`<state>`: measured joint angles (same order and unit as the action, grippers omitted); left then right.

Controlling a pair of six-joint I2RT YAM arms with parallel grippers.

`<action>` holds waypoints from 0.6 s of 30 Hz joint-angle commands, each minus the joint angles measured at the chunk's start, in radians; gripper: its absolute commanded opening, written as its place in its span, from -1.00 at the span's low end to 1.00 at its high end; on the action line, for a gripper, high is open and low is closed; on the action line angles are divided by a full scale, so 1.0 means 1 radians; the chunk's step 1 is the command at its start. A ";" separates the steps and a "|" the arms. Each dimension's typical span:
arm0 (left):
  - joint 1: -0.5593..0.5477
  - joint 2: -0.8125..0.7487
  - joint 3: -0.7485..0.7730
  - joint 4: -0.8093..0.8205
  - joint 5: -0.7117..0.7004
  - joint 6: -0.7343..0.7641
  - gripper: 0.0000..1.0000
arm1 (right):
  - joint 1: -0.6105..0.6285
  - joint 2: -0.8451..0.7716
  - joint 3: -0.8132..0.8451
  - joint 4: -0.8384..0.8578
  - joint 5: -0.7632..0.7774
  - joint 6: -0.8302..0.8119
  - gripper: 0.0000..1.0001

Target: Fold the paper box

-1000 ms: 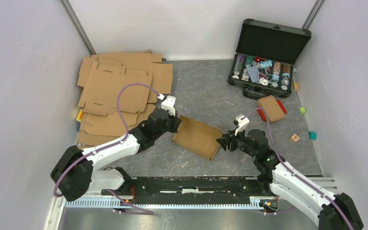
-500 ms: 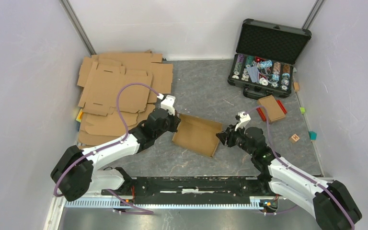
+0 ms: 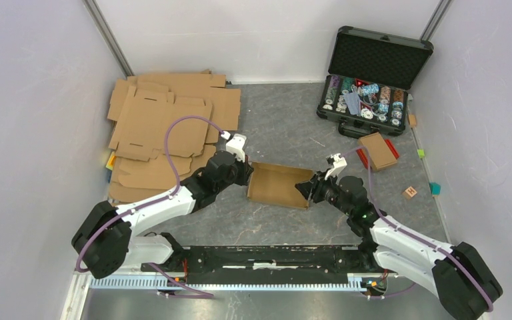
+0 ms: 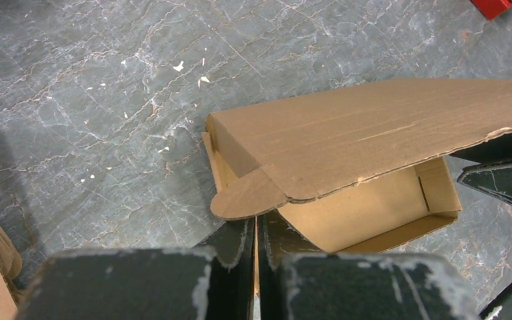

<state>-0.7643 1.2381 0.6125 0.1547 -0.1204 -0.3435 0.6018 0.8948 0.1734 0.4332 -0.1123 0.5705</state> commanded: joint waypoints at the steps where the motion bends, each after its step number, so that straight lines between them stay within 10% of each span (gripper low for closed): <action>1: -0.004 -0.004 0.016 -0.007 0.008 0.000 -0.91 | 0.007 -0.038 0.036 -0.001 0.007 -0.024 -0.12; 11: -0.004 -0.012 0.018 -0.032 -0.020 0.006 -0.91 | 0.007 -0.389 0.033 -0.287 0.055 -0.159 0.64; 18: -0.004 -0.015 0.007 -0.034 -0.014 -0.005 -0.89 | 0.005 -0.387 0.243 -0.364 0.106 -0.221 0.73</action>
<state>-0.7647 1.2369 0.6125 0.1425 -0.1295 -0.3431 0.6022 0.4446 0.2497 0.1123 -0.0460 0.4141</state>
